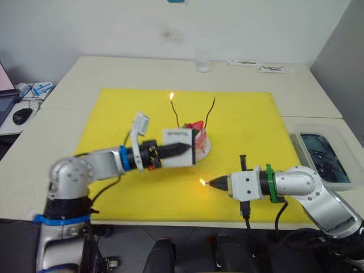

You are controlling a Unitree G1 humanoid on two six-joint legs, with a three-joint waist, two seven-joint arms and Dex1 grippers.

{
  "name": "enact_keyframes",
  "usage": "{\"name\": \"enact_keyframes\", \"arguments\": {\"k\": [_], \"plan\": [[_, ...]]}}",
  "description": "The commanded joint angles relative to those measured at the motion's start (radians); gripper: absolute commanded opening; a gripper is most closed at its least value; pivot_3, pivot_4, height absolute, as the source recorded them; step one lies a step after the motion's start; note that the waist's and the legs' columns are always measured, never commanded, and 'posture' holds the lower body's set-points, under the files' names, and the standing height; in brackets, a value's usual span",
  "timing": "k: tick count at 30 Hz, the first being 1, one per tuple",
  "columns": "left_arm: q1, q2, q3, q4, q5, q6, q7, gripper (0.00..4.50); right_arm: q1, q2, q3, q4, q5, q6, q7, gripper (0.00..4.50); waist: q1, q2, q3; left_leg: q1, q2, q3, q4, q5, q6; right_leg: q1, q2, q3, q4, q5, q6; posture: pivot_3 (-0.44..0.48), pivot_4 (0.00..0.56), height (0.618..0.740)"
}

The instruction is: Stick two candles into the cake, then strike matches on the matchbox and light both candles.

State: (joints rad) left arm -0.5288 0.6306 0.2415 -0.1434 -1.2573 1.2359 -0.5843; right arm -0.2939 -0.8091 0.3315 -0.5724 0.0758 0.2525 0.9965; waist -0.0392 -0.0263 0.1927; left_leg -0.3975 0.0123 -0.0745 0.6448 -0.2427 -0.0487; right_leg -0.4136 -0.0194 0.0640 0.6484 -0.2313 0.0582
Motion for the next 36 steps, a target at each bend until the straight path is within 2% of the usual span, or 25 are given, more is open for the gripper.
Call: {"name": "enact_keyframes", "arguments": {"k": [1, 6, 14, 21, 28, 36], "plan": [[0.019, 0.044, 0.042, -0.028, -0.047, 0.024, -0.031, 0.00, -0.019, -0.003, -0.078, -0.038, 0.057, 0.013, 0.010, 0.04, -0.002, 0.000, 0.000, 0.000, 0.000, 0.000, 0.000, 0.000, 0.000, 0.000, 0.000, 0.000, 0.000, 0.000, 0.000, 0.000, 0.150, 0.740], [0.131, 0.075, 0.037, -0.109, -0.054, 0.035, -0.037, 0.00, -0.045, 0.019, -0.146, -0.034, 0.108, 0.087, -0.021, 0.04, 0.002, 0.000, 0.000, 0.000, 0.000, -0.001, 0.000, 0.000, 0.000, 0.000, 0.000, -0.001, 0.000, 0.000, 0.000, 0.000, 0.150, 0.740], [0.231, 0.036, -0.039, -0.191, 0.004, -0.014, -0.036, 0.00, -0.209, 0.094, -0.200, 0.028, 0.117, 0.247, -0.132, 0.04, 0.007, 0.000, 0.000, 0.000, 0.000, -0.001, 0.001, 0.000, 0.000, 0.000, 0.000, -0.001, 0.001, -0.002, -0.004, 0.000, 0.150, 0.740], [0.230, 0.009, -0.070, -0.188, 0.014, -0.035, -0.048, 0.00, -0.356, 0.136, -0.204, 0.111, 0.078, 0.288, -0.217, 0.04, 0.007, 0.000, 0.000, 0.000, 0.000, -0.001, 0.000, 0.000, 0.000, 0.000, 0.000, -0.001, 0.001, 0.000, -0.002, 0.000, 0.150, 0.740], [0.222, 0.012, -0.078, -0.180, 0.018, -0.043, -0.059, 0.00, -0.383, 0.153, -0.205, 0.140, 0.052, 0.264, -0.251, 0.04, 0.007, 0.000, 0.000, -0.001, 0.000, -0.001, -0.001, 0.000, 0.000, -0.001, 0.000, -0.001, 0.000, 0.002, -0.006, 0.000, 0.150, 0.740], [0.221, 0.011, -0.083, -0.173, 0.028, -0.045, -0.072, 0.00, -0.407, 0.155, -0.217, 0.155, 0.047, 0.239, -0.267, 0.04, 0.007, 0.000, 0.000, -0.001, 0.000, 0.000, 0.000, 0.000, 0.000, -0.001, 0.000, -0.001, 0.001, 0.000, -0.002, 0.000, 0.150, 0.740]]}}
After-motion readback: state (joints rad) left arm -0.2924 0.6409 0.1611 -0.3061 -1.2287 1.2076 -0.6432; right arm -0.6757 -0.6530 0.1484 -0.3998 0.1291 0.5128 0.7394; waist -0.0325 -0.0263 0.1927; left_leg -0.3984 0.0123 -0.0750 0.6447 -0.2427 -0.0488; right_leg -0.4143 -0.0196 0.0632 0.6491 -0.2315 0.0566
